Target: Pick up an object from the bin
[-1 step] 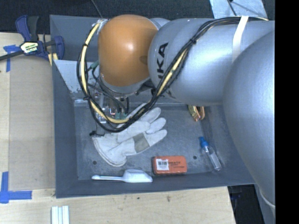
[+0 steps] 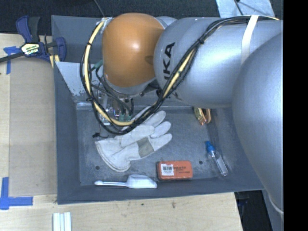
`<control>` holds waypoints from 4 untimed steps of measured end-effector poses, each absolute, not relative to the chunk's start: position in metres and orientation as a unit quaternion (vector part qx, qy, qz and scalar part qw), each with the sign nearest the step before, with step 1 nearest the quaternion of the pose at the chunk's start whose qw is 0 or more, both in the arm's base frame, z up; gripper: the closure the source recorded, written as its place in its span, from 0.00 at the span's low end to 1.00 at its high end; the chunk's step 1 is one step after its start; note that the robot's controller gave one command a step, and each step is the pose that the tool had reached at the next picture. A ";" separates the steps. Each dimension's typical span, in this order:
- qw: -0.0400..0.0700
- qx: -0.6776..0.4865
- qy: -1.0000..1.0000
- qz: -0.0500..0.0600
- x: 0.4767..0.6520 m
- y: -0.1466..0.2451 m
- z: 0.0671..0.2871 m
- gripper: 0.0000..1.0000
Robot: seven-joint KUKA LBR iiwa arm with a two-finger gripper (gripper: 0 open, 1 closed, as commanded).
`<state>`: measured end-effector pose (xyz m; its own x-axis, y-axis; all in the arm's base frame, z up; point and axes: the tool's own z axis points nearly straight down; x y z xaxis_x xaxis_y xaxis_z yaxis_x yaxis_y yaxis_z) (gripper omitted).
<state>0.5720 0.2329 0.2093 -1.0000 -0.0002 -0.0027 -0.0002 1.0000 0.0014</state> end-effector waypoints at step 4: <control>-0.003 -0.078 0.997 0.000 0.576 0.148 0.115 0.00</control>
Offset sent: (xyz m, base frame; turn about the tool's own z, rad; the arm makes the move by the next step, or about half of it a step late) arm 0.0427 -0.0616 -0.1393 -0.1197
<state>0.5764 0.1478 0.1154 -0.9879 -0.1553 0.0057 -0.1553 0.9879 0.0000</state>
